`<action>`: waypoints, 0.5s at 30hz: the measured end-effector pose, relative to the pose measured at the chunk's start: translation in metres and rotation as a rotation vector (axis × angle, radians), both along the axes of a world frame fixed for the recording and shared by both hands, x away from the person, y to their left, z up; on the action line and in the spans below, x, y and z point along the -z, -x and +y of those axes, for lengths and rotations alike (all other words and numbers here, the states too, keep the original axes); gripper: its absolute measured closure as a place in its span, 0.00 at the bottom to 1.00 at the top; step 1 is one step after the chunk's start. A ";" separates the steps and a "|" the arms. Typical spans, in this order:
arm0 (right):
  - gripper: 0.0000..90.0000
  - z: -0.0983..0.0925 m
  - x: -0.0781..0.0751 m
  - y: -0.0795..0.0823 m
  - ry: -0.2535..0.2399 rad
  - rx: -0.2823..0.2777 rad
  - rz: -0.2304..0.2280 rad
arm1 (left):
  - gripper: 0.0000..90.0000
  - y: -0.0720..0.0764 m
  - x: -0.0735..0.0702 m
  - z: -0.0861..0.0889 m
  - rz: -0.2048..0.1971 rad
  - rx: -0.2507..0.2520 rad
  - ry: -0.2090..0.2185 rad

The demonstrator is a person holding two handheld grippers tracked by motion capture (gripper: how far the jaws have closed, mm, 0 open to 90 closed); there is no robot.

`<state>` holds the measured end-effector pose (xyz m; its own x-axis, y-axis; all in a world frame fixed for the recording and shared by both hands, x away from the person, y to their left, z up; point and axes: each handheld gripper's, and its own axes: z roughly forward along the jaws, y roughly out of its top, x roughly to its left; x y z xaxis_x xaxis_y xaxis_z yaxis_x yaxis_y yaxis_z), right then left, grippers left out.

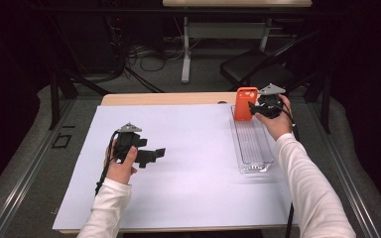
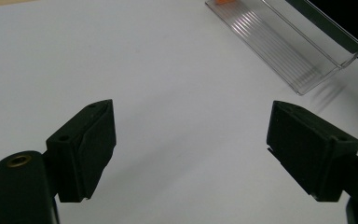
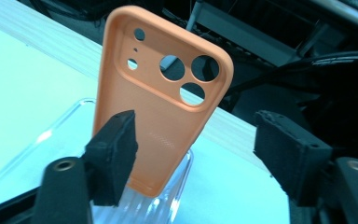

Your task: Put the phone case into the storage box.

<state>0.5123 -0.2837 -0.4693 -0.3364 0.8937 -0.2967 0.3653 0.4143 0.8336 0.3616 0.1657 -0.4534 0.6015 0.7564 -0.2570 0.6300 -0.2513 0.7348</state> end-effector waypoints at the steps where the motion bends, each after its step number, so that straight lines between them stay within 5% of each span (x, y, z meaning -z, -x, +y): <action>1: 0.30 -0.001 -0.001 0.001 -0.012 -0.006 0.007 | 0.18 0.000 0.000 0.001 0.003 0.001 0.002; 10: 0.23 0.007 -0.014 0.006 -0.144 -0.003 0.074 | 0.18 -0.004 -0.001 0.008 0.004 -0.007 0.032; 15: 0.17 0.011 -0.017 0.008 -0.179 -0.017 0.112 | 0.18 -0.004 -0.002 0.010 -0.002 -0.009 0.041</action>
<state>0.5039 -0.2725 -0.4528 -0.3735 0.9229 -0.0940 0.4540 0.2702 0.8491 0.3659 0.1753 -0.4511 0.5951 0.7508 -0.2867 0.6306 -0.2152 0.7457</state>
